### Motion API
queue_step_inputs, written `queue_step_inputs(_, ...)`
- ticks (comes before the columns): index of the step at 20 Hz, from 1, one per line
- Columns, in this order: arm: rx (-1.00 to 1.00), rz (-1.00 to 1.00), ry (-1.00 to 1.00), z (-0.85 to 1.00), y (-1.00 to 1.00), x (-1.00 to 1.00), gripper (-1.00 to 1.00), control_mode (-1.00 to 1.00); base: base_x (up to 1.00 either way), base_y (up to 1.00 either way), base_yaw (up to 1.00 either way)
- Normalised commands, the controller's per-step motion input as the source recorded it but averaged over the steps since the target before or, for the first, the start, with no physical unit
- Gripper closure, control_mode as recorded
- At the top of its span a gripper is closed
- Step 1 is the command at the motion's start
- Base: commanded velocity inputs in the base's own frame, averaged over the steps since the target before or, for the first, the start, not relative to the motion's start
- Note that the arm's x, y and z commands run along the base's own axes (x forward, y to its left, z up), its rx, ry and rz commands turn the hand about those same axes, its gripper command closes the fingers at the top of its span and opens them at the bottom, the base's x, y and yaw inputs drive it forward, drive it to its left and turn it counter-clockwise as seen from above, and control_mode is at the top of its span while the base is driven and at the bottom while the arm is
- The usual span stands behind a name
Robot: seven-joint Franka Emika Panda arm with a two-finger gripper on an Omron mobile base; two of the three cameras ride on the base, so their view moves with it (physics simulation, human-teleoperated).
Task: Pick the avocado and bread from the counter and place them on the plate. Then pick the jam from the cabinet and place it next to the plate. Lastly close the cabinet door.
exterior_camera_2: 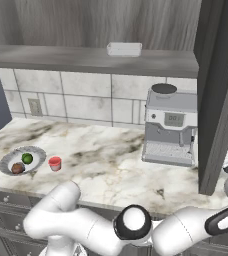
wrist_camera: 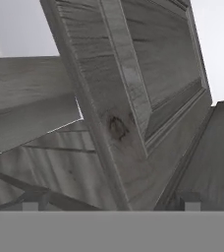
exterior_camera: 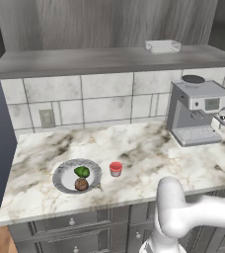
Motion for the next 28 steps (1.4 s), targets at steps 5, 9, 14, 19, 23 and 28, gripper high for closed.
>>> queue_step_inputs(5,0.0,0.04,-0.14,0.0,-0.27,0.21,-1.0,-1.0,0.0,0.0,0.0)
queue_step_inputs(9,0.0,0.03,-0.08,0.0,-0.28,0.23,-1.0,-1.0,0.0,0.0,0.0)
queue_step_inputs(14,-0.02,0.01,-0.04,0.05,-0.16,0.09,-1.0,-1.0,0.0,0.0,0.0)
queue_step_inputs(19,-0.13,0.05,0.0,0.43,-0.01,0.06,-1.0,-1.0,0.0,0.0,0.0)
queue_step_inputs(23,-0.17,0.11,0.0,0.68,0.0,0.0,-1.0,-1.0,0.0,0.0,0.0)
queue_step_inputs(28,-0.21,0.09,-0.08,0.64,0.2,-0.01,-1.0,-1.0,0.0,0.0,0.0)
